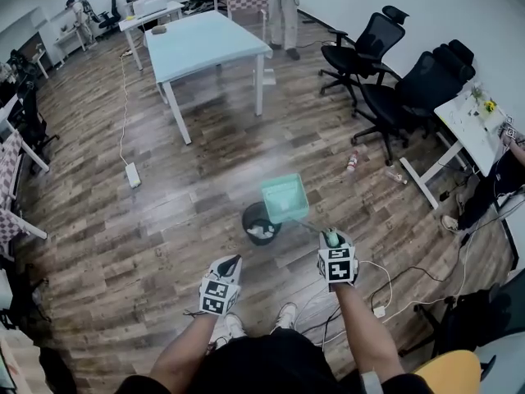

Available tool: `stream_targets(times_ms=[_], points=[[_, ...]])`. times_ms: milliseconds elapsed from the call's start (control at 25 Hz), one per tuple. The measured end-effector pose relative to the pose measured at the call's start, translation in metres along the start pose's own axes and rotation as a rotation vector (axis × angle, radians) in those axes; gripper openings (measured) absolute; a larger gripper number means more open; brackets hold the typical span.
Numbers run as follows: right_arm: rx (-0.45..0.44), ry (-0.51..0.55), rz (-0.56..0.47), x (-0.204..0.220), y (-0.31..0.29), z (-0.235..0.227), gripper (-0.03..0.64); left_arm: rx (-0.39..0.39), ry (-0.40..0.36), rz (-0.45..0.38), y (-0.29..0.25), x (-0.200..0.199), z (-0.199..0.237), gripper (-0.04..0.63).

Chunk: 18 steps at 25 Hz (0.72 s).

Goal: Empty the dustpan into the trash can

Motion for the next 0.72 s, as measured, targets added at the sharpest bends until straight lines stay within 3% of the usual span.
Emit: stream_targets(times_ms=[320,720], points=[[0.060,-0.146,-0.011,0.029,0.005,-0.047,0.098,0.030,-0.007,-0.020,-0.028,-0.029,-0.026,0.012],[0.057,-0.207,0.136,0.090,-0.040,-0.080,0.098,0.047,-0.004,0.015,-0.069,-0.044,-0.061,0.012]])
Point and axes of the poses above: the fingertips, and each gripper's own axes: y backward along the fingers, z to its left, x out of its underside, the point moved 3 cm from there along y, backward along the fingers, and after that the axes turned 14 degrees about z, right-handed, at the moved point
